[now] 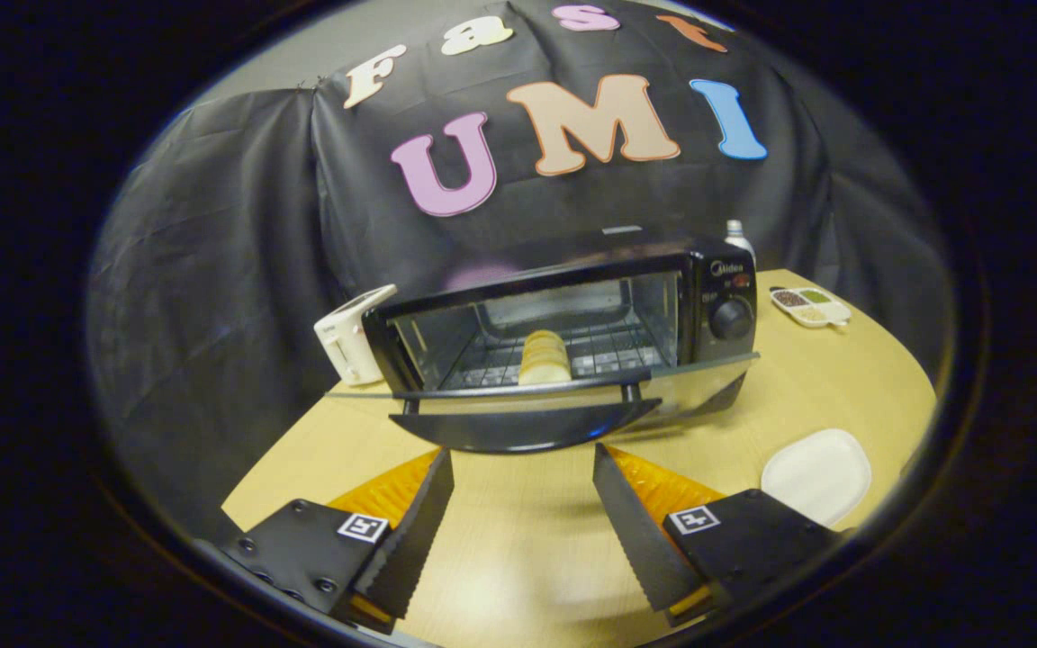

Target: Open the toaster oven, put the food inside, and close the toaster oven door.

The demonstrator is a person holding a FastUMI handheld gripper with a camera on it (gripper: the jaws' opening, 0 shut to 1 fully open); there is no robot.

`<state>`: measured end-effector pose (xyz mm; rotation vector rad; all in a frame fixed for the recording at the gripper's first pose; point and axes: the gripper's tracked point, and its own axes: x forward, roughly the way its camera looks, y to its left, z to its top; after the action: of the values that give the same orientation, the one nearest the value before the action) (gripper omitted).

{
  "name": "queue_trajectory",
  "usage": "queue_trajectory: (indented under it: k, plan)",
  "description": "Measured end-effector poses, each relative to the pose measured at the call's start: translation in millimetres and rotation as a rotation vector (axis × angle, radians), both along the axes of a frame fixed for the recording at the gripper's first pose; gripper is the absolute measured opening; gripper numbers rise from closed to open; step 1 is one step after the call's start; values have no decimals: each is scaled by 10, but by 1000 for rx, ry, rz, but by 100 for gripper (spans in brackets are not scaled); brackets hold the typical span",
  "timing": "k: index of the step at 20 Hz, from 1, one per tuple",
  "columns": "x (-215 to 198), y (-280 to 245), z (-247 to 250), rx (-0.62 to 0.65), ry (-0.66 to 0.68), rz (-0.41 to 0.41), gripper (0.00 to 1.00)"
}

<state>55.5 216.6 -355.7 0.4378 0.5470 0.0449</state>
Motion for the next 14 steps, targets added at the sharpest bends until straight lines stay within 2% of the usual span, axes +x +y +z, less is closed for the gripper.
queue_trajectory:
  k: [9, 14]
  plan:
    - [542, -286, 161, -22, -31, -45, 97]
    - [642, -339, 217, -12, -50, -57, 97]
